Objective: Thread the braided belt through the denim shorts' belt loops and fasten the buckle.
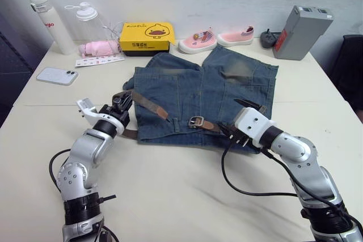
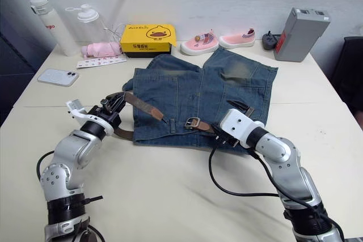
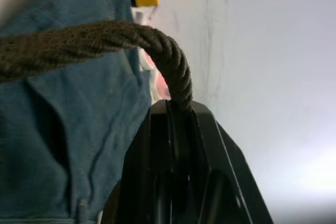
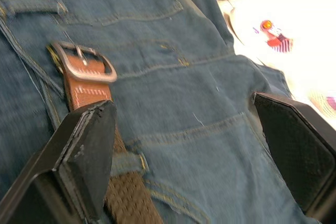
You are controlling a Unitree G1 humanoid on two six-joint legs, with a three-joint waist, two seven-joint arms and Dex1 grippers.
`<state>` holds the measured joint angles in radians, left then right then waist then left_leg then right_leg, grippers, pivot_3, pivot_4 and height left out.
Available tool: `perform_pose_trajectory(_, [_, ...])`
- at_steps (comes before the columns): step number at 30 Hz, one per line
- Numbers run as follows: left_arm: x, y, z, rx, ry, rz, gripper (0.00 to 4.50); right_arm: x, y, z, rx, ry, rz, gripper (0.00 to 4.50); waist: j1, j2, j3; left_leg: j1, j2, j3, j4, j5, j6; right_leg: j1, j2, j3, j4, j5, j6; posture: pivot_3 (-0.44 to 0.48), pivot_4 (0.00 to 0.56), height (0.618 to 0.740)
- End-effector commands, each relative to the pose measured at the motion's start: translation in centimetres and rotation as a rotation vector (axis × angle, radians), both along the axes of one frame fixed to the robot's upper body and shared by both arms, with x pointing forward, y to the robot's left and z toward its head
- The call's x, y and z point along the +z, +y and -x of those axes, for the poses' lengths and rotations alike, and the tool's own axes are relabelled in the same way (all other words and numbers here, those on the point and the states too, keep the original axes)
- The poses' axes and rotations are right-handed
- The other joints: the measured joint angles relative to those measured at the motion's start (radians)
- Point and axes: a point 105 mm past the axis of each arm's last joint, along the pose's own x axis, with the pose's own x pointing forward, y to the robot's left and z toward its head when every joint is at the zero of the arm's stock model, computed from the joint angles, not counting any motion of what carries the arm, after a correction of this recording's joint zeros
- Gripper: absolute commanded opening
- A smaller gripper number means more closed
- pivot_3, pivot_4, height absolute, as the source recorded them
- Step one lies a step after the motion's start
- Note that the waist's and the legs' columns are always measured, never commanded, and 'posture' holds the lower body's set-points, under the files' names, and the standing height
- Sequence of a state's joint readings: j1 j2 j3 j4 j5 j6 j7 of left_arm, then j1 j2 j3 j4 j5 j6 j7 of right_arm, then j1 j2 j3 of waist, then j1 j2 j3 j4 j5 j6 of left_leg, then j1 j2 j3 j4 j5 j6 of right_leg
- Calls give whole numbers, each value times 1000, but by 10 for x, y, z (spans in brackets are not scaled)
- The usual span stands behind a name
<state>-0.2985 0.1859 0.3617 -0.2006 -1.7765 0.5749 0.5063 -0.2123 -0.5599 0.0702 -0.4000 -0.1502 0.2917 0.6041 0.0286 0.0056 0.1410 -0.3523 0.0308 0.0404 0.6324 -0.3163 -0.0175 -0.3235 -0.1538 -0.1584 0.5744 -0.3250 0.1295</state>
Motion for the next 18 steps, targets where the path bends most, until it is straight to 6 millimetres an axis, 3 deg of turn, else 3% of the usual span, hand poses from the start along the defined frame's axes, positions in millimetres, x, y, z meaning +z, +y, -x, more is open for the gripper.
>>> perform_pose_trajectory(1, [-3,-7,0,-16,-7,-37,0,19,3,4,14,-76,8,4430,-1,1,0,0,0,0,0,0,0,0,0,0,0,0,0,0,150,683])
perform_pose_trajectory(7, [-37,8,4,9,70,-107,0,27,2,3,6,-93,10,4430,-3,1,0,0,0,-1,0,0,0,-1,1,1,0,0,0,0,150,683])
perform_pose_trajectory(12, [-40,10,5,25,78,-107,0,28,1,2,-2,-96,13,4430,8,0,0,-1,0,-2,0,0,0,-1,1,0,-1,0,0,0,150,683])
perform_pose_trajectory(18, [-50,-8,5,-14,66,-173,0,27,-2,4,-10,-82,11,4430,10,1,0,-1,0,-1,-1,0,0,-1,1,0,-1,0,0,0,150,683])
